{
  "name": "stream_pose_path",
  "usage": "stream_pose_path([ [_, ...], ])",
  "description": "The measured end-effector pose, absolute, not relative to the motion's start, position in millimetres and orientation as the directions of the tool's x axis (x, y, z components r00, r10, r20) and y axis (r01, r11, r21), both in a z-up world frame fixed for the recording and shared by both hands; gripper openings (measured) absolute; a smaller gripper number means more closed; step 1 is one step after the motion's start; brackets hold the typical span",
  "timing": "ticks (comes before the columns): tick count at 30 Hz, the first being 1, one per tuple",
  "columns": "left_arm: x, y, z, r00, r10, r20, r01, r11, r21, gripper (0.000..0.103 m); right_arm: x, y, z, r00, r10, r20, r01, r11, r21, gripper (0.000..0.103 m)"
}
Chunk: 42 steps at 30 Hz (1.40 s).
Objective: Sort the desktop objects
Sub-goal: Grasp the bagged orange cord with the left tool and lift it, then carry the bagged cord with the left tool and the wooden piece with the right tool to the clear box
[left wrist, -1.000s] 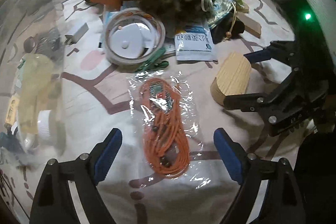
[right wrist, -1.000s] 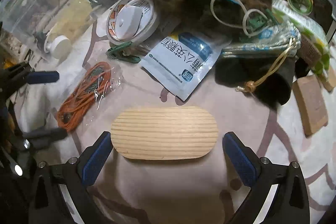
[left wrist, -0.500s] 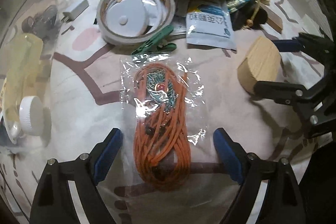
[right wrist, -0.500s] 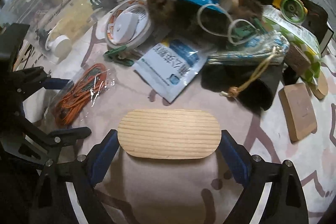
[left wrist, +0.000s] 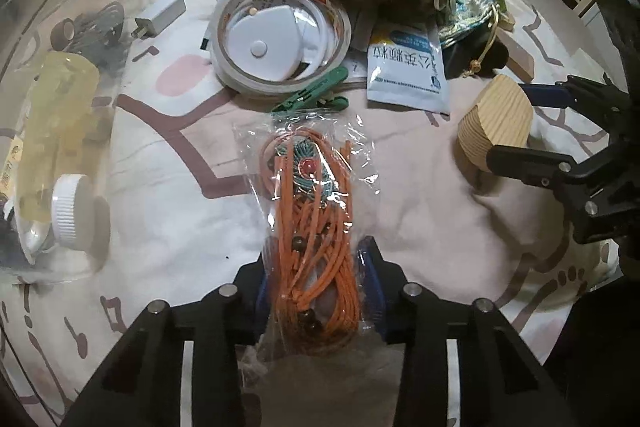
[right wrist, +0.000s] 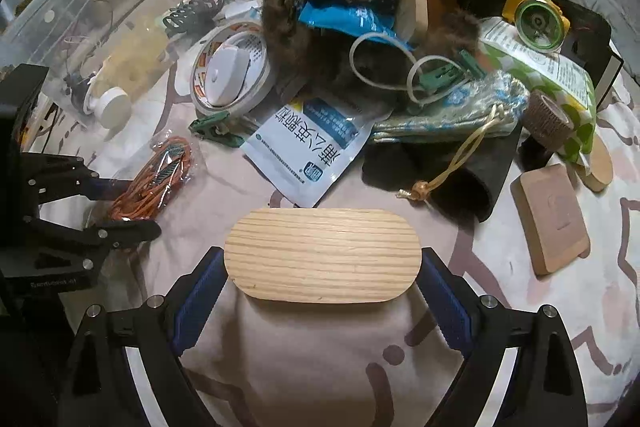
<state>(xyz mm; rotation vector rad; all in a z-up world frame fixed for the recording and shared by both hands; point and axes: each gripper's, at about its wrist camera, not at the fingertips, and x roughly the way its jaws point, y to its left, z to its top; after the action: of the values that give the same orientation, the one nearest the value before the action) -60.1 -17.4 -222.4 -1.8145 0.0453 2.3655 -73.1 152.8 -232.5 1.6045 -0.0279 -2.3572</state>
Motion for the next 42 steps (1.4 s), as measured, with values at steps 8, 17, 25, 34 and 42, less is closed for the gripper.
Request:
stream_pose_path([
  [8, -51.9, -19.8, -194.2, -0.318, 0.125, -0.940, -0.176, -0.982, -0.071, 0.038, -71.7, 156.1, -216.4, -0.373, -0.241, -0.896, 0.218, -0.961, 0.168, 0.094],
  [17, -70.7, -2.2, -145.1, -0.418, 0.179, -0.891, -0.227, -0.970, -0.089, 0.038, -76.3, 172.3, -163.0, -0.487, -0.241, -0.839, 0.179, -0.968, 0.174, 0.094],
  [25, -80.3, 7.4, -85.9, -0.538, 0.210, -0.816, -0.258, -0.963, -0.077, 0.038, -79.5, 185.6, -101.8, -0.608, -0.234, -0.758, 0.153, -0.972, 0.177, 0.094],
  [34, -84.2, -11.1, -18.7, -0.662, 0.190, -0.725, -0.229, -0.972, -0.046, 0.038, -87.5, 189.9, -47.6, -0.702, -0.237, -0.672, 0.140, -0.971, 0.196, 0.094],
  [42, -76.3, -47.7, 29.8, -0.766, 0.142, -0.627, -0.153, -0.988, -0.037, 0.038, -103.6, 162.8, -4.0, -0.762, -0.263, -0.591, 0.175, -0.963, 0.204, 0.094],
])
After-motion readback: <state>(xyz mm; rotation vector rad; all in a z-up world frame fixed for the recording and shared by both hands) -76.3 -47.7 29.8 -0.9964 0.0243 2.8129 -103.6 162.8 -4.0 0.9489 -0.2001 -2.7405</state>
